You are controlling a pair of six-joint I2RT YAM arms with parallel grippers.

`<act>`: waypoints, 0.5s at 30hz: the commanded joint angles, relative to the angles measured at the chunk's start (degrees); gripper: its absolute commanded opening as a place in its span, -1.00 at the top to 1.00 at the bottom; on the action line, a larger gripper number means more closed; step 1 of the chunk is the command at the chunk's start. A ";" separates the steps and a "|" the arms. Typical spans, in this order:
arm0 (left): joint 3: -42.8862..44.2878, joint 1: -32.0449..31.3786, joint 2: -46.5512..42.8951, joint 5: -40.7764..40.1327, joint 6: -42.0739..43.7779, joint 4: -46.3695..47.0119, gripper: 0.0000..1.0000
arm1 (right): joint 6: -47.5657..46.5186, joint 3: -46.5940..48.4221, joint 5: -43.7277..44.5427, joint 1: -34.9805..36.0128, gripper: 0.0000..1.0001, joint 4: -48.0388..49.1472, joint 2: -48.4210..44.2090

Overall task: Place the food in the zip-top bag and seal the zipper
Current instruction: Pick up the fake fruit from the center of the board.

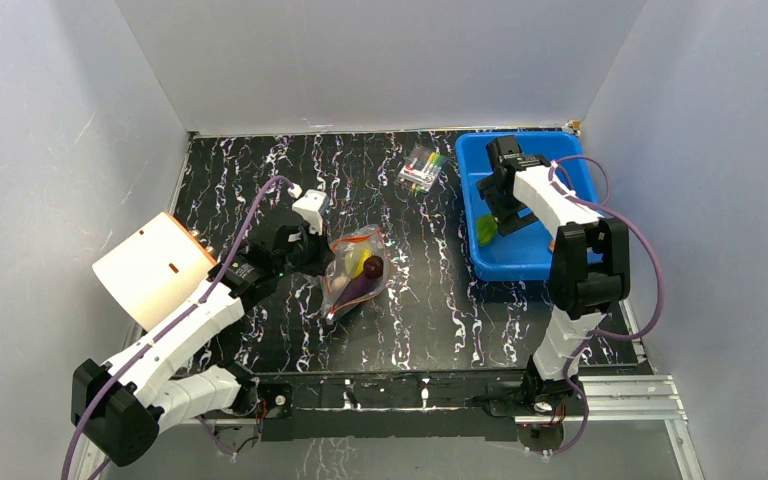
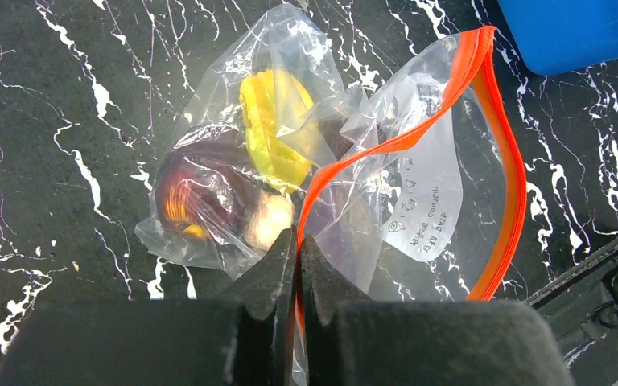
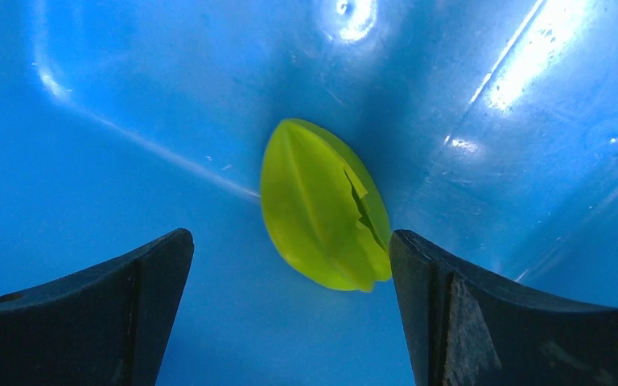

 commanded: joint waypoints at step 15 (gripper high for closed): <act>-1.39 0.26 -2.94 -1.85 1.05 -0.32 1.00 | 2.49 3.01 -2.14 -0.58 -0.71 -2.23 6.73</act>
